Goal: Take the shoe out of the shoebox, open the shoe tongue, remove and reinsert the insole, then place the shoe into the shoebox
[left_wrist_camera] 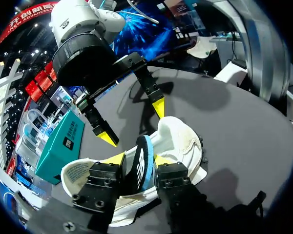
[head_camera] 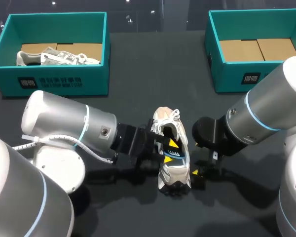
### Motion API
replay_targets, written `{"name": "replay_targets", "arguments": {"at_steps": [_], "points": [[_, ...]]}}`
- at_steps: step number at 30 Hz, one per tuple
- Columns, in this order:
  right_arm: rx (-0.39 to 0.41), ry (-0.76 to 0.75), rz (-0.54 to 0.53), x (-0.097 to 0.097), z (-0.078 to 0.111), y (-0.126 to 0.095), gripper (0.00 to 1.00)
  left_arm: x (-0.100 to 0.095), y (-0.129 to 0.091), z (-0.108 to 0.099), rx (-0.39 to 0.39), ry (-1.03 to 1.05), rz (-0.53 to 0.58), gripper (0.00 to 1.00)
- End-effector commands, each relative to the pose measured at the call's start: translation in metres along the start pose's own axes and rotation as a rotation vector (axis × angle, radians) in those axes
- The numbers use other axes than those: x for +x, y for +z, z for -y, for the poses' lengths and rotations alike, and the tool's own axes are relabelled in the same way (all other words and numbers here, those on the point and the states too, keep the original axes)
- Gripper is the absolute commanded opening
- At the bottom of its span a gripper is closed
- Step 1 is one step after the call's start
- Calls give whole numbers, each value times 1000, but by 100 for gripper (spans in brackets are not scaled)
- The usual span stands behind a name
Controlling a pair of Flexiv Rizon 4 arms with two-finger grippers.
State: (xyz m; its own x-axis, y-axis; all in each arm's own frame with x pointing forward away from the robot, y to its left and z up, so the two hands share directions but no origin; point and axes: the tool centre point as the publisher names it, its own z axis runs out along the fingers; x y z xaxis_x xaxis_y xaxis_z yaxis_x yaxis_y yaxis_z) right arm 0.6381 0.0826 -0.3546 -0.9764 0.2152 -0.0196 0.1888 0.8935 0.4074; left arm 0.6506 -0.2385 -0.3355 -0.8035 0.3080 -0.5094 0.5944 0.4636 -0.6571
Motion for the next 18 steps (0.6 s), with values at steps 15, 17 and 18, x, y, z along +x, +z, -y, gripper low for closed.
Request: {"name": "replay_targets", "arguments": {"at_steps": [15,17,18], "points": [[-1,0,7,0,6,-5,100,6,-26,4,-85,82,-196,39],[-1,4,15,-1,12,-10,100,7,-29,3,-98,86,-203,39],[1,7,17,-2,15,-13,100,7,-31,2,-101,89,-210,39]]}}
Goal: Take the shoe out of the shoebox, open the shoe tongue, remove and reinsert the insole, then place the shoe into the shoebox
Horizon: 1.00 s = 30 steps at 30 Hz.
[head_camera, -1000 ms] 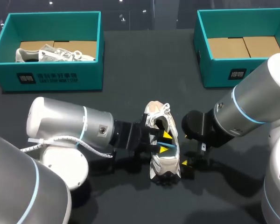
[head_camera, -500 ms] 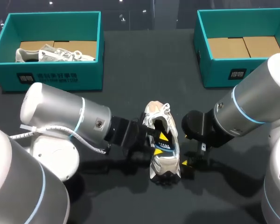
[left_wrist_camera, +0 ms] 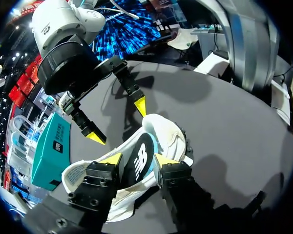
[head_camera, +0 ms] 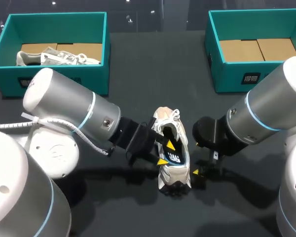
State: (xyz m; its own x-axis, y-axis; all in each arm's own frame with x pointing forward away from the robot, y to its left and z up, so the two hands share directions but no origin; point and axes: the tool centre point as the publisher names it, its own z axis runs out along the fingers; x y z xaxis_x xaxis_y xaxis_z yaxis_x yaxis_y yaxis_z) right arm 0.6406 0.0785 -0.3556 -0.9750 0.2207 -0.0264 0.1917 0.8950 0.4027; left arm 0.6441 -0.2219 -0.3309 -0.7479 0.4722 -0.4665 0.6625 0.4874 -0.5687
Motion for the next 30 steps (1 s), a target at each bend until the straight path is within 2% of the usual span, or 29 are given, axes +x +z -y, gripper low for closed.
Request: {"name": "replay_targets", "arguments": {"at_steps": [1,12,17,22,23,25,26,27,30], "points": [[-4,7,11,1,16,-16,100,2,-16,1,-27,2,-59,39],[23,26,2,-11,57,-44,100,3,-50,-11,-61,5,-133,41],[3,13,-27,-15,69,-47,100,4,-64,-16,-77,28,-167,42],[3,13,-27,-15,69,-47,100,1,-87,-17,-65,58,-214,41],[3,13,-27,-15,69,-47,100,0,-92,-17,-59,69,-235,37],[3,13,-27,-15,69,-47,100,-1,-97,-17,-44,75,-267,22],[3,13,-27,-15,69,-47,100,-3,-102,-17,-36,88,-292,4],[3,13,-27,-15,69,-47,100,-4,-105,-17,-37,113,-315,0],[3,13,-27,-15,69,-47,100,-7,-113,-17,-56,240,-327,0]]}}
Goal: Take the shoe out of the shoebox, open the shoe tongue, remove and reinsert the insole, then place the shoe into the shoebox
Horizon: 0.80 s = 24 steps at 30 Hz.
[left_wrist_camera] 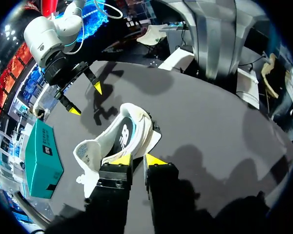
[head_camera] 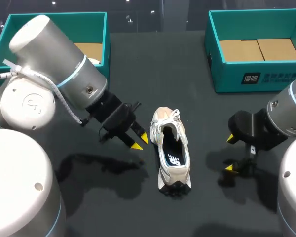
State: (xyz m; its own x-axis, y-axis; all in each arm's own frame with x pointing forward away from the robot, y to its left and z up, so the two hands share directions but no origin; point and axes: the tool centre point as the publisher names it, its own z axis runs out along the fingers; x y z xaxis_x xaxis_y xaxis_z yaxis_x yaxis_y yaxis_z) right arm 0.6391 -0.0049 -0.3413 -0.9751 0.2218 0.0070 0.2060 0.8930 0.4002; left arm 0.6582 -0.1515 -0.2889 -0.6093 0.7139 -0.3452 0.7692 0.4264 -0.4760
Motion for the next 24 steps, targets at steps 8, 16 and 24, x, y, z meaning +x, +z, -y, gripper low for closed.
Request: {"name": "replay_targets", "arguments": {"at_steps": [8,16,24], "points": [[0,-1,3,2,0,-1,100,-2,-34,1,-20,90,-60,0],[-5,2,-2,3,5,-5,100,-1,-35,1,-17,136,-82,0],[13,36,9,-6,40,-32,100,-3,-33,0,-23,227,-157,0]]}}
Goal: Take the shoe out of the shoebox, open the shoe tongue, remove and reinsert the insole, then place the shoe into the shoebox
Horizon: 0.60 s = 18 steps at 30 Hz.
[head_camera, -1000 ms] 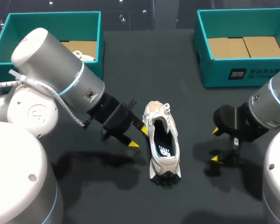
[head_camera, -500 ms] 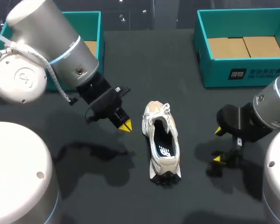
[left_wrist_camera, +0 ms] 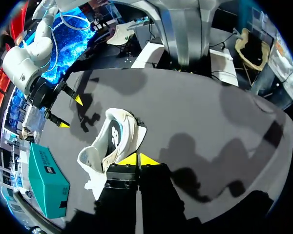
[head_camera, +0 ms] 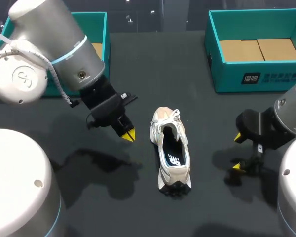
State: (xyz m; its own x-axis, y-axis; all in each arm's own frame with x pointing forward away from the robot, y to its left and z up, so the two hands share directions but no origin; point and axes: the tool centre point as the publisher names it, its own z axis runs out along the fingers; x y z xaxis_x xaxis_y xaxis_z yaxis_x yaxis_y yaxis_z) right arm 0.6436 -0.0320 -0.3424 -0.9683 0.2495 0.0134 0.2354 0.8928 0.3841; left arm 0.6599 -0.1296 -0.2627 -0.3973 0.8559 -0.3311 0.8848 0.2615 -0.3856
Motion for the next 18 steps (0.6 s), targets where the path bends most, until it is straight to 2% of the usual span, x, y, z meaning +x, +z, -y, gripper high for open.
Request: {"name": "replay_targets", "arguments": {"at_steps": [1,9,18], "points": [[-3,7,3,3,18,-23,100,-8,-1,-4,-2,16,-34,0],[-44,19,3,-11,43,-28,100,-21,-1,-7,-11,97,-82,0],[-44,19,3,-11,43,-28,100,-51,15,1,-39,218,-176,0]]}}
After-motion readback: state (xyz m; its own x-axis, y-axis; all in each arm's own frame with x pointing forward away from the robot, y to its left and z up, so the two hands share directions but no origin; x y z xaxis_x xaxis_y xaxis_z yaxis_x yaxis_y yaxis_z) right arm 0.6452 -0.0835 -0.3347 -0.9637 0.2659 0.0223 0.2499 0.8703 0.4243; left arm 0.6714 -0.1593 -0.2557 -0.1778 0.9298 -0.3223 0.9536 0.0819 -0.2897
